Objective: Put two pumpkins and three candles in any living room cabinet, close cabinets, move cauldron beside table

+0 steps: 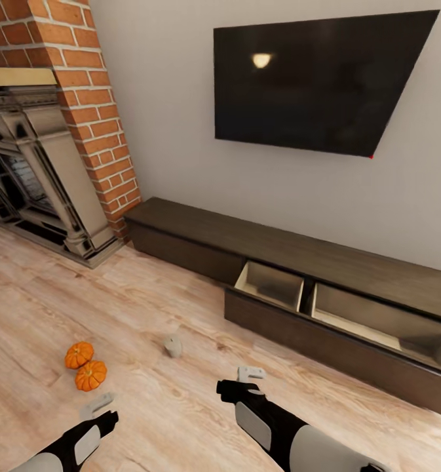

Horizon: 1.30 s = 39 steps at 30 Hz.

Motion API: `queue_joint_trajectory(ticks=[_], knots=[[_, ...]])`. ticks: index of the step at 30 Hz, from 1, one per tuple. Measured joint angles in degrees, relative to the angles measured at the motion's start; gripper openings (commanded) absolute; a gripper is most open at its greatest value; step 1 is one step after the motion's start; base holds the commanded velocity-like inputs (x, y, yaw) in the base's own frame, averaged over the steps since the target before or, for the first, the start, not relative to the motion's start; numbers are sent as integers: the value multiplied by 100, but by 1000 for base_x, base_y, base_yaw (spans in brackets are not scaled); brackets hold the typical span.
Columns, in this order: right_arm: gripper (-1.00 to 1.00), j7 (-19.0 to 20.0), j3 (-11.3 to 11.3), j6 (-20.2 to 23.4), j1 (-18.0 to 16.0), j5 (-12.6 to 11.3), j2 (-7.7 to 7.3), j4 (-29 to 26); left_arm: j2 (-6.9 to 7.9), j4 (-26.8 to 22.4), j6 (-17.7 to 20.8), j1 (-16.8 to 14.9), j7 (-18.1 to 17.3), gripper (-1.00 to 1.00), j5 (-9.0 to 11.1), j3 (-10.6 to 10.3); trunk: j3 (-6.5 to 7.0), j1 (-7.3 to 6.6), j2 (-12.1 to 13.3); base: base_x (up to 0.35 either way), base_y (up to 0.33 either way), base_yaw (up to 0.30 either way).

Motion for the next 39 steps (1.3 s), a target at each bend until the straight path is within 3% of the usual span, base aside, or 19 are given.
queue_joint_trajectory(ticks=[39], knots=[[100, 39, 1, -11, -1, -4, -14, 34, 75, -4, 0, 28, -10, 100, 25, 0, -75, -1, 0, 327, 105, 275]])
